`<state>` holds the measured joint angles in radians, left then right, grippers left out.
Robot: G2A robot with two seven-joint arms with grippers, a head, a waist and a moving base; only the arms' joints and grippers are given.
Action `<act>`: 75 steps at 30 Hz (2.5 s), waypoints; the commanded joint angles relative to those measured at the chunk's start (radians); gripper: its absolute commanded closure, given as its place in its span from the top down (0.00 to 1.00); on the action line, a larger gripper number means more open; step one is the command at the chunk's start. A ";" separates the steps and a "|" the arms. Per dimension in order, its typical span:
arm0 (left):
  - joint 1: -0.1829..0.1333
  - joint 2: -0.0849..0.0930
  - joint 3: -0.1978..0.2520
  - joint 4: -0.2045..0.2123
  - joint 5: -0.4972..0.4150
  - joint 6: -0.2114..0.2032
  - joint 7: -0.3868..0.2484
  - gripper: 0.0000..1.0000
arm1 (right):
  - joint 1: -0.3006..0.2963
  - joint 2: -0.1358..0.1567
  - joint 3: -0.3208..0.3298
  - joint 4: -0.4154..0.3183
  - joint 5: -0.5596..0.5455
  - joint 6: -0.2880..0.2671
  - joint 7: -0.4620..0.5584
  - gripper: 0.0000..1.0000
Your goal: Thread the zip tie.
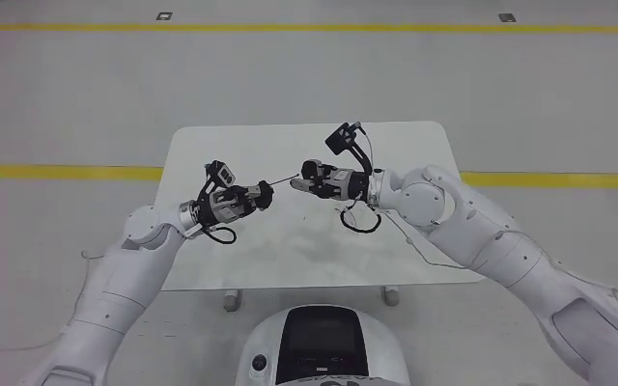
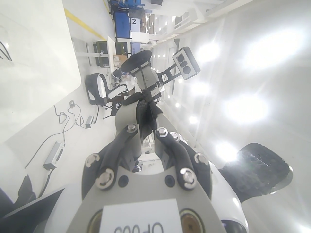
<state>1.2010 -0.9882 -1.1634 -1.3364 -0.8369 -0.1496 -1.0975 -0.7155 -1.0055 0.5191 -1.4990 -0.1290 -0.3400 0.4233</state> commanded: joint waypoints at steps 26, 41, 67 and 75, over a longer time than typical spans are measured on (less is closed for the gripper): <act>-0.001 -0.005 0.002 0.008 0.003 0.004 0.001 0.00 | 0.015 -0.001 -0.022 0.006 0.015 0.000 -0.002 0.13; -0.005 -0.008 0.005 0.013 0.000 0.003 -0.001 0.00 | 0.019 -0.001 -0.024 0.008 0.016 0.000 0.003 0.01; -0.006 -0.007 -0.020 0.030 0.020 -0.044 -0.009 1.00 | 0.000 -0.003 0.024 0.034 0.140 0.000 0.060 0.00; -0.007 -0.004 -0.031 0.037 0.077 -0.119 -0.011 1.00 | -0.011 -0.015 0.064 0.079 0.304 0.000 0.191 0.00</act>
<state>1.1937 -0.9923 -1.1947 -1.2996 -0.7569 -0.2712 -1.1078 -0.7270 -1.0210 0.5843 -1.4186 0.1940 -0.3400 0.6213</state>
